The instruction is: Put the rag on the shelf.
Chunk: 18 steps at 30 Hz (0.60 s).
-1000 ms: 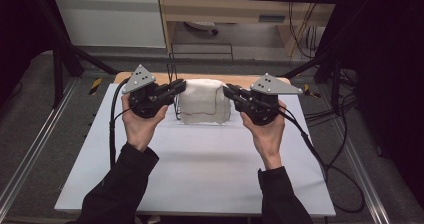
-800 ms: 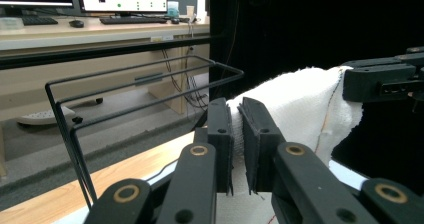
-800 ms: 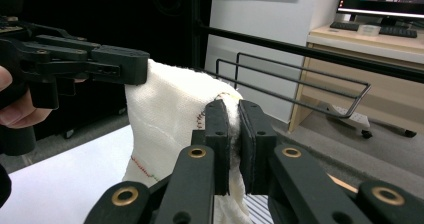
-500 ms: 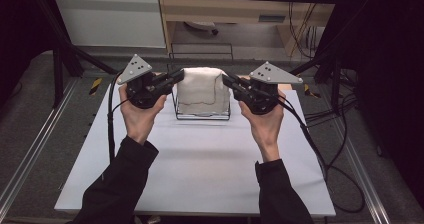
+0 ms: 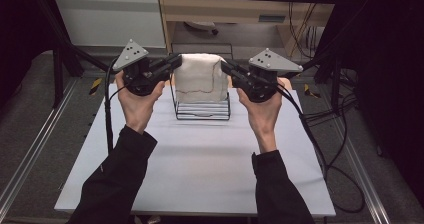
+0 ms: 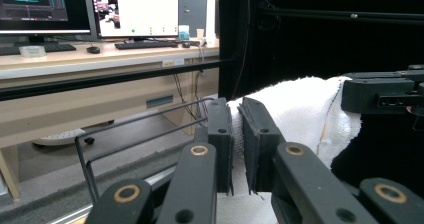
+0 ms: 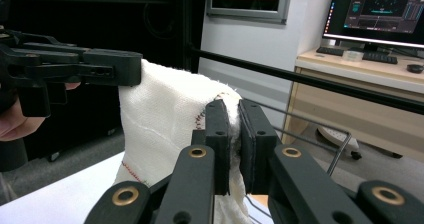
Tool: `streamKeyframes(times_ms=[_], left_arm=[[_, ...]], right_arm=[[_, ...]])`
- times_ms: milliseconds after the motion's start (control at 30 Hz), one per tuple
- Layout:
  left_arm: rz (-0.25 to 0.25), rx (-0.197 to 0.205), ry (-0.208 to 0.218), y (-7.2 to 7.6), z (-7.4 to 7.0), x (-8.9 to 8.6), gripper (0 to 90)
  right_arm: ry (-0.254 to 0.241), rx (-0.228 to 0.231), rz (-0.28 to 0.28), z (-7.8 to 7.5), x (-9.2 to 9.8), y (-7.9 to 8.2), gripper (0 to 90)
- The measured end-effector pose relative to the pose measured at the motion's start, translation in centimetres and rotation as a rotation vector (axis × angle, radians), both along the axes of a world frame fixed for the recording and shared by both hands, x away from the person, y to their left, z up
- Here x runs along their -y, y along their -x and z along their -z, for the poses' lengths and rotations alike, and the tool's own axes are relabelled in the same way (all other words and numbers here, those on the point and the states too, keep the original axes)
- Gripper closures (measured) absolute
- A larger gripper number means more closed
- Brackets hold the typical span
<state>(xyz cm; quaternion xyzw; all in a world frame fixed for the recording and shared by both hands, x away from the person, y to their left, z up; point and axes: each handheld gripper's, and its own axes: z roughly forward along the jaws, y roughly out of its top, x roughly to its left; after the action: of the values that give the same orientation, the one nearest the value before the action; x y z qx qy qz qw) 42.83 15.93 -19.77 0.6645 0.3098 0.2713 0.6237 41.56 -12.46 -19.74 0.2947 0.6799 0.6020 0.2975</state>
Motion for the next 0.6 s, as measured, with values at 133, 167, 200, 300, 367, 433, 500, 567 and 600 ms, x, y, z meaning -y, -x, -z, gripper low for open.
streamKeyframes(times_ms=[133,167,200,300,367,433,500,567,600], left_arm=[[-0.004,0.012,0.007,-0.2,-0.7,-0.1,83.1],[-0.005,0.013,0.006,-0.3,-0.9,-0.1,83.1],[-0.006,0.014,0.008,-0.4,-1.0,-0.2,83.1],[-0.008,0.016,0.017,-0.7,-1.4,-0.2,83.1],[-0.014,0.026,0.017,-0.8,-1.7,-0.2,83.1],[-0.010,0.025,0.019,-1.0,-1.9,-0.2,83.1],[-0.009,0.025,0.024,-1.2,-2.1,-0.1,83.1],[-0.008,0.026,0.029,-1.4,-2.3,-0.1,83.1],[-0.008,0.026,0.033,-1.4,-2.5,0.0,83.1]], right_arm=[[-0.005,0.006,0.001,-0.6,-0.1,-0.4,84.3],[-0.006,0.008,0.002,-0.8,-0.2,-0.5,84.2],[-0.006,0.011,0.003,-0.9,-0.2,-0.6,84.2],[-0.006,0.022,0.007,-1.4,-0.3,-0.8,84.2],[-0.011,0.025,0.009,-1.6,-0.3,-1.1,84.3],[-0.012,0.026,0.010,-1.9,-0.3,-1.3,84.3],[-0.012,0.031,0.014,-2.3,-0.3,-1.5,84.3],[-0.014,0.039,0.017,-2.7,-0.3,-1.6,84.3],[-0.014,0.041,0.019,-2.8,-0.3,-1.7,84.2]])
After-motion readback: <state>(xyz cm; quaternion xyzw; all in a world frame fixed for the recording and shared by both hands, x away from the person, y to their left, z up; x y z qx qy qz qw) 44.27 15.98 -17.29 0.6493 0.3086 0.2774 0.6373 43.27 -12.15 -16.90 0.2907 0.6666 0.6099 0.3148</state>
